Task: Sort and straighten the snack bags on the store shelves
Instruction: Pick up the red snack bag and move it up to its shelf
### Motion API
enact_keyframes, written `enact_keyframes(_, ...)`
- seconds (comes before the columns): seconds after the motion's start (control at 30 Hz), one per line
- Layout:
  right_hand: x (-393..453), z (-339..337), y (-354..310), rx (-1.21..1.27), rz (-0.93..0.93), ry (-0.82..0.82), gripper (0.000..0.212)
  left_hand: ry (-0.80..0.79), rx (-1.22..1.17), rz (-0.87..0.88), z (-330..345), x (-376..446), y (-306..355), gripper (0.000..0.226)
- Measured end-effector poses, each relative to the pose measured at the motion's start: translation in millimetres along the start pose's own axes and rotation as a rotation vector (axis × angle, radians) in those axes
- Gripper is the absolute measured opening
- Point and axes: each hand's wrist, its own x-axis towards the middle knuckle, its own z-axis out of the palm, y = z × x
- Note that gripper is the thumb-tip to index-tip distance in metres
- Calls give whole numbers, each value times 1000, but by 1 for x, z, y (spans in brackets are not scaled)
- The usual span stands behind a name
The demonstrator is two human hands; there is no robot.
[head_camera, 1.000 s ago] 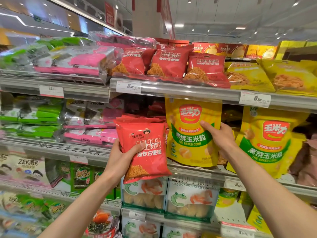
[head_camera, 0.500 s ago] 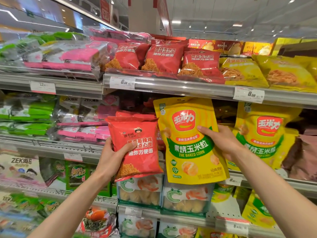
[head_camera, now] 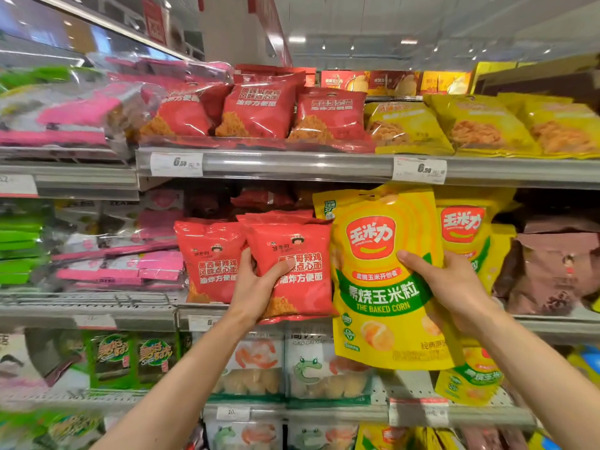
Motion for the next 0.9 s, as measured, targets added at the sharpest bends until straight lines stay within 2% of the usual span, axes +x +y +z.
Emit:
enact_keyframes(0.07, 0, 0, 1, 5, 1, 10, 44, 9, 42, 33, 6, 9, -4, 57)
enact_keyframes(0.17, 1, 3, 3, 11, 6, 15, 42, 21, 107, 8, 8, 17, -16, 66)
enact_keyframes(0.27, 3, 6, 9, 9, 31, 11, 45, 73, 298, 85, 11, 16, -24, 77)
enact_keyframes(0.37, 5, 9, 13, 7, 46, -2, 49, 201, 526, 158, 14, 8, -25, 94)
enact_keyframes(0.43, 6, 10, 15, 4, 48, -3, 49, 309, 571, 185, 15, 1, -25, 112)
enact_keyframes(0.5, 7, 11, 17, -1, 51, -5, 46, 412, 562, 264, 16, -6, -26, 119)
enact_keyframes(0.57, 8, 11, 17, -2, 49, -5, 45, 460, 530, 289, 15, -9, -27, 112)
enact_keyframes(0.7, 8, 8, 19, 0, 47, -18, 46, 433, 506, 227, 14, -13, -29, 89)
enact_keyframes(0.9, 10, -13, 17, 13, 35, -23, 41, 400, 588, 312, 29, 4, -18, 79)
